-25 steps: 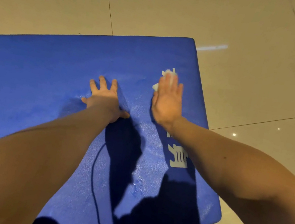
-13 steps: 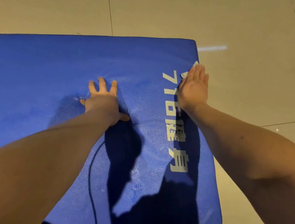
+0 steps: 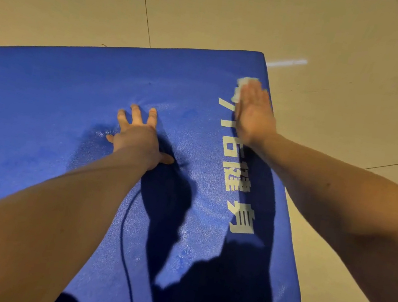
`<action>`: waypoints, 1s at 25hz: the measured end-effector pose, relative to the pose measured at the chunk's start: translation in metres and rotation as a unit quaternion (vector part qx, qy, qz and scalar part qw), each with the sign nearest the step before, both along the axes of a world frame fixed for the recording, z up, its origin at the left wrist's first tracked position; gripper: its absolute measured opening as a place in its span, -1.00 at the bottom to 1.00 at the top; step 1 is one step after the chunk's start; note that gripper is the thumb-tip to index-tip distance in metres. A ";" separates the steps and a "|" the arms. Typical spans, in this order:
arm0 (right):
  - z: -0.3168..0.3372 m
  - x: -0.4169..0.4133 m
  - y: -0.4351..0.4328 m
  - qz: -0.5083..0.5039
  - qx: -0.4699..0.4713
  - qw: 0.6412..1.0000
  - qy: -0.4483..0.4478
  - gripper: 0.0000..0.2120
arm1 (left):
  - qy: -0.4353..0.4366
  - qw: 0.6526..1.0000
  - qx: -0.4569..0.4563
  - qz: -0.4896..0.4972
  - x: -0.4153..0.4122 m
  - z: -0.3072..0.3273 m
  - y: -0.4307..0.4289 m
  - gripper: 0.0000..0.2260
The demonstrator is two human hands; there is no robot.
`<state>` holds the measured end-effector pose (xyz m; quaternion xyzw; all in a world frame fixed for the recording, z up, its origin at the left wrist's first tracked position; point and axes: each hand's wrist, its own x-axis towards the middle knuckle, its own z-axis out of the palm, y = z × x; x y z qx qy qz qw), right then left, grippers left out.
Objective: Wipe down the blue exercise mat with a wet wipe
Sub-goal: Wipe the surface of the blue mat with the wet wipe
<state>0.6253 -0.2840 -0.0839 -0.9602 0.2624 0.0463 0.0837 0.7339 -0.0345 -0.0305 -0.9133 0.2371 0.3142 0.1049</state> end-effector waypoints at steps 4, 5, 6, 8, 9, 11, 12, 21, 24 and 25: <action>0.013 0.005 -0.020 -0.139 0.017 0.986 0.096 -0.42 | 0.000 1.000 -0.002 0.002 0.000 0.000 -0.001 0.22; 0.018 0.010 -0.014 -0.151 0.041 0.986 0.049 -0.40 | -0.001 1.000 -0.004 0.001 0.000 0.000 -0.001 0.22; 0.019 0.013 -0.007 -0.145 0.064 0.987 -0.018 -0.39 | -0.004 1.000 -0.006 0.000 -0.001 0.000 0.000 0.21; 0.029 0.015 0.012 -0.126 0.120 0.970 -0.170 -0.50 | -0.007 1.000 -0.009 -0.002 -0.001 0.001 0.001 0.21; 0.035 0.013 0.020 -0.141 0.175 0.948 -0.226 -0.58 | -0.008 1.000 -0.009 -0.003 -0.002 0.001 0.001 0.21; 0.045 0.013 0.029 -0.198 0.279 0.906 -0.249 -0.59 | -0.010 1.000 -0.004 -0.003 -0.001 0.001 0.000 0.21; 0.046 0.011 0.031 -0.213 0.318 0.891 -0.243 -0.58 | -0.009 1.000 -0.001 -0.003 -0.002 0.001 0.000 0.21; 0.058 0.003 0.023 -0.193 0.304 0.910 -0.207 -0.71 | -0.005 1.000 0.002 -0.006 -0.001 0.000 0.001 0.23; 0.060 0.005 0.012 -0.215 0.305 0.916 -0.148 -0.88 | -0.006 1.000 0.001 -0.008 -0.001 -0.001 0.001 0.23; 0.059 0.005 0.008 -0.208 0.294 0.924 -0.125 -0.91 | -0.004 1.000 0.001 -0.007 -0.001 -0.001 0.000 0.23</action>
